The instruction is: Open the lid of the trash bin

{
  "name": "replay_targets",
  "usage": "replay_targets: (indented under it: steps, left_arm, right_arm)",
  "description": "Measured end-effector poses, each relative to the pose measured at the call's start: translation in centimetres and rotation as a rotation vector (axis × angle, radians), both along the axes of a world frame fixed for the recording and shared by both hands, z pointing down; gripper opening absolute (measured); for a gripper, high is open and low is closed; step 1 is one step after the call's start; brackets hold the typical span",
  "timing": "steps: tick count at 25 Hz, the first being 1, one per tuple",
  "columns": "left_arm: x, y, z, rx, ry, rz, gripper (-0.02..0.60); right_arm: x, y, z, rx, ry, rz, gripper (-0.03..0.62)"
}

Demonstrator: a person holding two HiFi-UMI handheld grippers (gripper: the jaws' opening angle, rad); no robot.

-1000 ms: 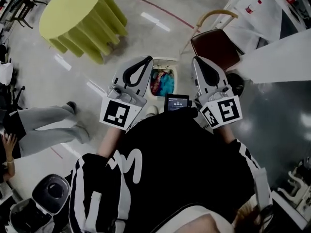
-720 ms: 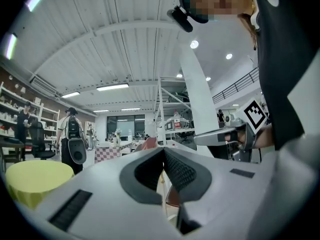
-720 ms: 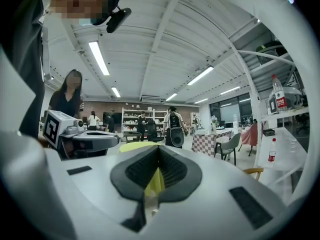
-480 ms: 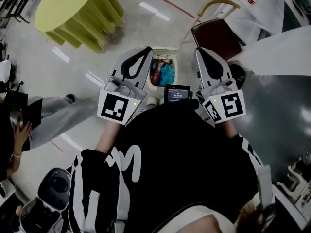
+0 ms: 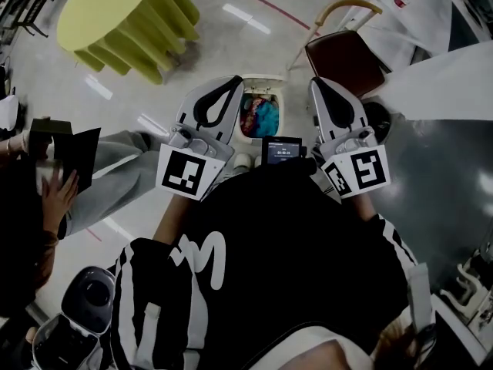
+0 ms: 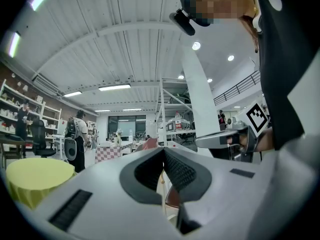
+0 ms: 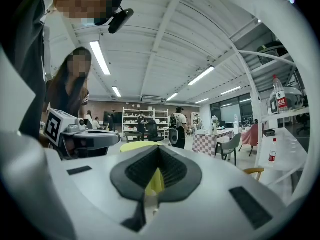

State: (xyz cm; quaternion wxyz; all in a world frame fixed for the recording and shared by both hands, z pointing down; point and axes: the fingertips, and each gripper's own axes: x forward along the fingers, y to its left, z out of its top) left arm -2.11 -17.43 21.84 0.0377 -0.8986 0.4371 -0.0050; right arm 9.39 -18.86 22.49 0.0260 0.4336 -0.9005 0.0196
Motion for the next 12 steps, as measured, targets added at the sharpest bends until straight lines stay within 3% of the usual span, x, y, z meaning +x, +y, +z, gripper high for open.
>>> replay_targets:
  steps: [12]
  left_arm:
    - [0.02,0.12,-0.38,0.007,0.002,0.001,0.009]
  right_arm:
    - [0.18,0.17,0.00,-0.001,0.002,0.009,0.009]
